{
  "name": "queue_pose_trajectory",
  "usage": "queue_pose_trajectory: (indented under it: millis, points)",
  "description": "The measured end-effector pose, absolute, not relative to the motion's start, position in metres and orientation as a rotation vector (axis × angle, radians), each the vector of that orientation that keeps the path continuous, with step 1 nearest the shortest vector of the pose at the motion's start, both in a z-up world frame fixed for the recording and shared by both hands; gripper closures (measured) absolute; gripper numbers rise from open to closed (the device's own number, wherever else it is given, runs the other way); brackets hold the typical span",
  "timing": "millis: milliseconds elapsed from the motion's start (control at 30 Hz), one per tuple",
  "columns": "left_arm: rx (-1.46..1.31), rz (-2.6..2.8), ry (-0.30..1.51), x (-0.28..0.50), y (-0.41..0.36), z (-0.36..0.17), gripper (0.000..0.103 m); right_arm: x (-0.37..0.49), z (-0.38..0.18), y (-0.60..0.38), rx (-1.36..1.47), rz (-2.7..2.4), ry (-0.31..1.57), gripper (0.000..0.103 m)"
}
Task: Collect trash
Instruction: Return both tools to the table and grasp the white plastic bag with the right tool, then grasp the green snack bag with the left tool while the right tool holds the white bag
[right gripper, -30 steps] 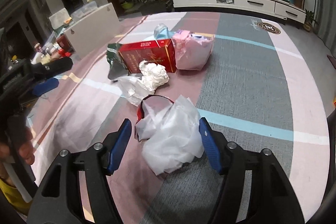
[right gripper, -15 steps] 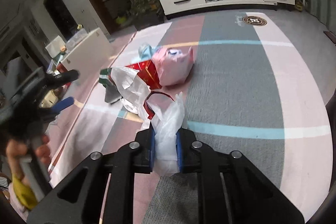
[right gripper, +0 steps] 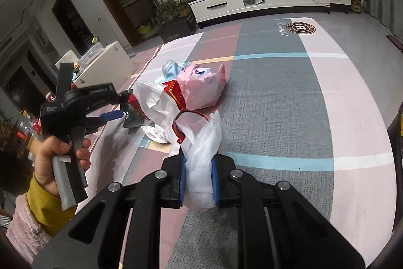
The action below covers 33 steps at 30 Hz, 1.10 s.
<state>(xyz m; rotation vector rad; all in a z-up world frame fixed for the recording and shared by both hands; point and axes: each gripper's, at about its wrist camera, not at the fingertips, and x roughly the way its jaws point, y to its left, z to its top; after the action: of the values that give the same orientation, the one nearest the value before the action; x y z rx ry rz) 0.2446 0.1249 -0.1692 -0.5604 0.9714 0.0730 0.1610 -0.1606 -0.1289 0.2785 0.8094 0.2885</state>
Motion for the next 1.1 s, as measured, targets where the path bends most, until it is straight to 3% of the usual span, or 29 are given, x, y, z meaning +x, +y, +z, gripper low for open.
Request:
queue_pose_trajectory:
  millis: [200,533,733,1100]
  points:
    - [-0.537,0.084,0.962,0.220,0.129,-0.167,0.083,0.158,-0.127,-0.166,0.290,0.278,0.809,0.085]
    - [-0.487,0.011,0.884,0.124,0.117,-0.124,0.083,0.145,-0.118,-0.175,0.285,0.265,0.787,0.085]
    - [-0.381,-0.140,0.850,0.084,0.067,-0.112,0.083,0.133,-0.116,-0.183,0.253,0.236,0.792,0.085]
    - [-0.195,-0.382,0.840,0.079,-0.023,-0.112,0.081,0.113,-0.118,-0.211,0.216,0.148,0.792,0.085]
